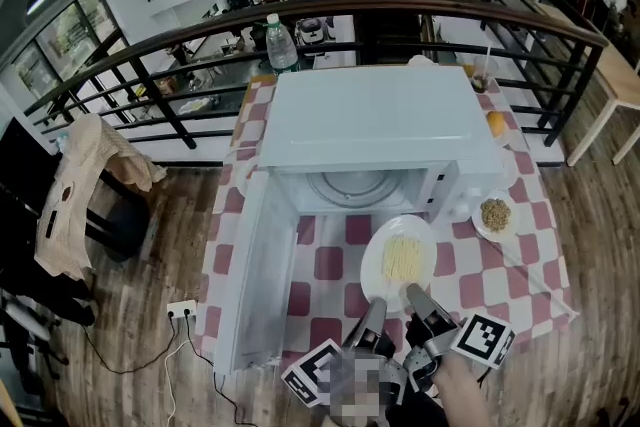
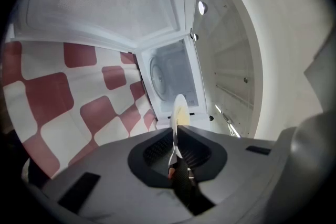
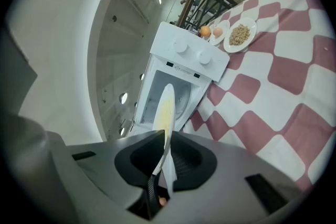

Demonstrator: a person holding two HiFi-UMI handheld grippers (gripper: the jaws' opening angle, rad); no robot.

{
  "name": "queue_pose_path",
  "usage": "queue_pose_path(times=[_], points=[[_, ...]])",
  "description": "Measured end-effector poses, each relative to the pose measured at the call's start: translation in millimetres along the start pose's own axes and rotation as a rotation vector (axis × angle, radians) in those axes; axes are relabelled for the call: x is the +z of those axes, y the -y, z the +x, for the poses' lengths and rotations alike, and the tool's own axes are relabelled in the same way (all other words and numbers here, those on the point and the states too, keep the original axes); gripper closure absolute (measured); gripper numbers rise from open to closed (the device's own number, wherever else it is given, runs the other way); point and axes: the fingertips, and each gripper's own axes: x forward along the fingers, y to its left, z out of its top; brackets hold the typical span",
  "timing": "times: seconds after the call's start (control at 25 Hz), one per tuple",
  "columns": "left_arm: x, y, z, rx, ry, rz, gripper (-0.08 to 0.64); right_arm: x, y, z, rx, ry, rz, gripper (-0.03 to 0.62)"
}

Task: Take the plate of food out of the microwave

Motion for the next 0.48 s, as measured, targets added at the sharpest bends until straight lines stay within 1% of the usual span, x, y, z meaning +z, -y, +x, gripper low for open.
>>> queue_pose_path(times=[0.2, 0.48], points=[[-5, -2, -7, 0.005, -0.010, -0.002, 0.518, -7, 3, -8, -0.029, -0.001, 0.025, 0.560], [-5, -3, -12, 0.001, -0.009, -0.007, 0.518, -12, 1, -11, -0.030, -0.004, 0.037, 0.561]])
